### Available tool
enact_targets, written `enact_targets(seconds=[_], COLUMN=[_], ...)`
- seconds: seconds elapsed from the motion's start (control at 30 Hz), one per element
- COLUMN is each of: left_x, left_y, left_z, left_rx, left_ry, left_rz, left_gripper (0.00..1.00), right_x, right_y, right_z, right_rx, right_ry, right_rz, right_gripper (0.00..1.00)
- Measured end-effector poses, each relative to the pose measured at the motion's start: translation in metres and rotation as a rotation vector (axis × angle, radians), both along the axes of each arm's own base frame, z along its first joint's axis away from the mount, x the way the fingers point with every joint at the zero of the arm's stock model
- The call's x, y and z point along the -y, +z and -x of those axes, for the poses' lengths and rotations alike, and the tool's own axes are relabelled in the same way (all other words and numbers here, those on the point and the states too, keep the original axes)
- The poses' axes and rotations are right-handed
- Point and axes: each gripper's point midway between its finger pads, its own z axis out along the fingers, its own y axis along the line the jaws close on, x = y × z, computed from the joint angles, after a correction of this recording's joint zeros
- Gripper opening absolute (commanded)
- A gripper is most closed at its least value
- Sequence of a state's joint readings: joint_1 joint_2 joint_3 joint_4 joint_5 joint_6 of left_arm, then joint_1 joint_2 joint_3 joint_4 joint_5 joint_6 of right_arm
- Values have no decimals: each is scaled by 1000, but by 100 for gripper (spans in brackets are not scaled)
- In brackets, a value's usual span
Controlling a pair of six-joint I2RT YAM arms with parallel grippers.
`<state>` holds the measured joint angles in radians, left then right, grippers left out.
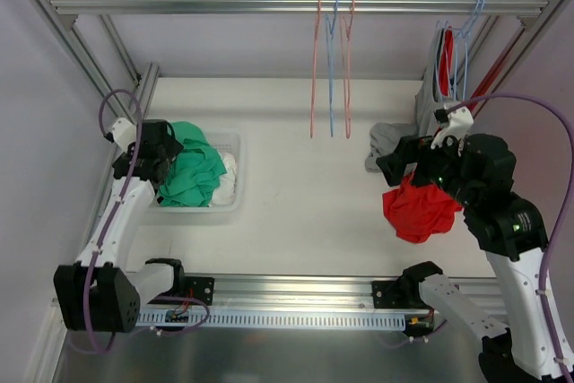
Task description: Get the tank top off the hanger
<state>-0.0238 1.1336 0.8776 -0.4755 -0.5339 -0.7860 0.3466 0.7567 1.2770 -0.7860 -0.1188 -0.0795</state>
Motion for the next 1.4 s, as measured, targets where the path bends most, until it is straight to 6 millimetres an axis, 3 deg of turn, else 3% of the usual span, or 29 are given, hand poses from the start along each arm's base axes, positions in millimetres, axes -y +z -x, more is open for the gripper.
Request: enact_targets(seconds=[0.13, 0.27, 0.37, 0.47, 0.53, 0.67, 0.8, 0.97, 1.27, 1.4], left_x=[13, 32, 58, 85, 102, 121, 136, 143, 147, 148], left_y=[64, 136, 190, 212, 205, 155, 113, 100, 99, 99], left_z=[2, 20, 38, 54, 61, 67, 82, 91, 94, 95], left_rx=[194, 378, 512, 576, 565, 448, 350, 330, 334, 335], left_ry=[-89, -240, -443, -644, -772, -917, -1015, -1072, -1097, -1106], left_rz=[32, 38, 19, -3, -8, 13, 27, 19, 11, 10], left_gripper=[99, 99, 99, 99, 99, 99, 99, 99, 99, 99], right_x=[12, 34, 57, 73, 79, 83, 91, 104, 115, 119], right_y=[19, 47, 61, 72, 79, 85, 86, 84, 65, 50], right_z=[-21, -51, -75, -98, -114, -140, -159, -170, -186, -196], right_rx=[-5, 19, 26, 22, 26, 32, 29, 18, -41, -81], right_ry=[-80, -198, -288, -343, -356, -351, -363, -391, -405, -405], right_rz=[71, 141, 189, 228, 252, 307, 349, 375, 398, 405], right_gripper=[99, 99, 90, 83, 82, 72, 70, 68, 60, 45])
